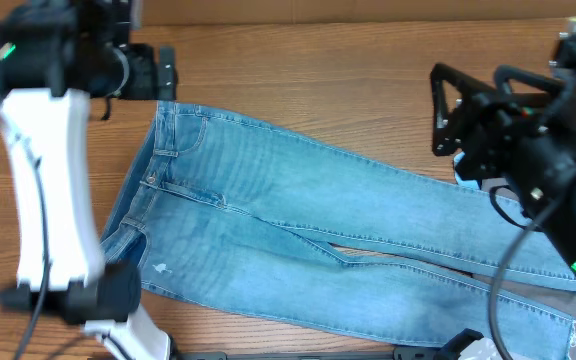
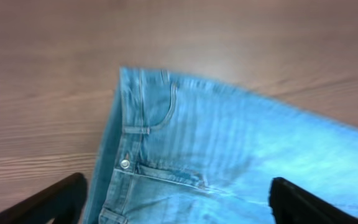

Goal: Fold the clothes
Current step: 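Lift the jeans with the right gripper and drag them left across the table, then spread the jeans flat, left gripper at waistband, right at leg hem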

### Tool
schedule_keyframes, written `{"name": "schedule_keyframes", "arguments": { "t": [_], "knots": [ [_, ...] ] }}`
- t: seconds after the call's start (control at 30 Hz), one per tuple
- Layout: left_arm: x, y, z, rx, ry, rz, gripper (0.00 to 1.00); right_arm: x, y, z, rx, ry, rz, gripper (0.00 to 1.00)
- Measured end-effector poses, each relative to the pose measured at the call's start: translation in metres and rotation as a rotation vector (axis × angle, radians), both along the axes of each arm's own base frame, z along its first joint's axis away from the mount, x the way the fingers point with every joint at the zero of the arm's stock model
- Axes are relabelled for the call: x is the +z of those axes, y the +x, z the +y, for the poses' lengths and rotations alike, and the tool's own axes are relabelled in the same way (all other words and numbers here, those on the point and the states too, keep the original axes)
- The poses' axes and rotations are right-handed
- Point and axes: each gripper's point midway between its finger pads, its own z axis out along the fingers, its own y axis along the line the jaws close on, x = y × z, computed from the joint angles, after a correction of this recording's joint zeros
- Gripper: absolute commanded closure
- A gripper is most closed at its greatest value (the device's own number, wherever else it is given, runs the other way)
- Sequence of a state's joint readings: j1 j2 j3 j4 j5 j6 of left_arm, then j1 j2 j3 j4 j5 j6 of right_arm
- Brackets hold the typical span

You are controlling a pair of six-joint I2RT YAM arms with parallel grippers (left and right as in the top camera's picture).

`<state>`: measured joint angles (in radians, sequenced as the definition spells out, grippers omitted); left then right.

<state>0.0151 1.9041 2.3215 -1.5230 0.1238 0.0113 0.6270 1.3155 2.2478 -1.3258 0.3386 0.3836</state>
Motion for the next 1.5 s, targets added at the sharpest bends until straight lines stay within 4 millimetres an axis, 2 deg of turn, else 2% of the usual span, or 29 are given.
{"name": "schedule_keyframes", "arguments": {
  "t": [0.1, 0.27, 0.37, 0.5, 0.73, 0.87, 0.93, 1.0, 1.07, 1.1, 1.23, 1.33, 1.4, 1.5],
  "knots": [
    [-0.068, 0.03, 0.002, -0.014, 0.013, 0.145, 0.11, -0.015, 0.007, 0.004, -0.004, -0.031, 0.051, 0.25],
    [-0.161, 0.069, 0.009, -0.008, 0.03, 0.269, 0.1, -0.029, 0.006, 0.001, -0.015, -0.068, 0.101, 0.25],
    [-0.204, 0.087, 0.019, 0.009, 0.031, 0.293, 0.08, -0.031, 0.005, 0.0, -0.015, -0.074, 0.11, 0.25],
    [-0.235, 0.107, 0.036, 0.041, 0.031, 0.267, 0.03, -0.032, 0.004, 0.0, -0.016, -0.077, 0.113, 0.25],
    [-0.251, 0.13, 0.057, 0.057, 0.019, 0.2, 0.02, -0.033, 0.004, -0.001, -0.017, -0.08, 0.117, 0.27],
    [-0.267, 0.13, 0.054, 0.036, -0.001, 0.219, 0.15, -0.034, 0.005, 0.0, -0.018, -0.082, 0.119, 0.31],
    [-0.279, 0.128, 0.051, 0.024, -0.01, 0.238, 0.34, -0.035, 0.006, 0.0, -0.019, -0.085, 0.122, 0.34],
    [-0.29, 0.128, 0.051, 0.012, -0.01, 0.253, 0.6, -0.035, 0.006, 0.0, -0.021, -0.085, 0.123, 0.36],
    [-0.289, 0.129, 0.048, 0.002, -0.023, 0.246, 0.89, -0.036, 0.007, 0.001, -0.021, -0.087, 0.125, 0.38],
    [-0.292, 0.129, 0.046, -0.002, -0.035, 0.249, 0.96, -0.036, 0.008, 0.001, -0.023, -0.088, 0.126, 0.4],
    [-0.29, 0.129, 0.044, -0.011, -0.047, 0.249, 0.96, -0.038, 0.01, 0.001, -0.03, -0.096, 0.129, 0.43],
    [-0.285, 0.128, 0.059, 0.06, -0.016, 0.259, 0.96, -0.038, 0.012, 0.0, -0.039, -0.104, 0.129, 0.51],
    [-0.275, 0.127, 0.084, 0.153, 0.038, 0.261, 0.96, -0.039, 0.012, 0.0, -0.042, -0.101, 0.131, 0.55],
    [-0.25, 0.12, 0.146, 0.351, 0.113, 0.246, 0.96, -0.043, 0.011, -0.002, -0.048, -0.117, 0.148, 0.56]
  ]
}}
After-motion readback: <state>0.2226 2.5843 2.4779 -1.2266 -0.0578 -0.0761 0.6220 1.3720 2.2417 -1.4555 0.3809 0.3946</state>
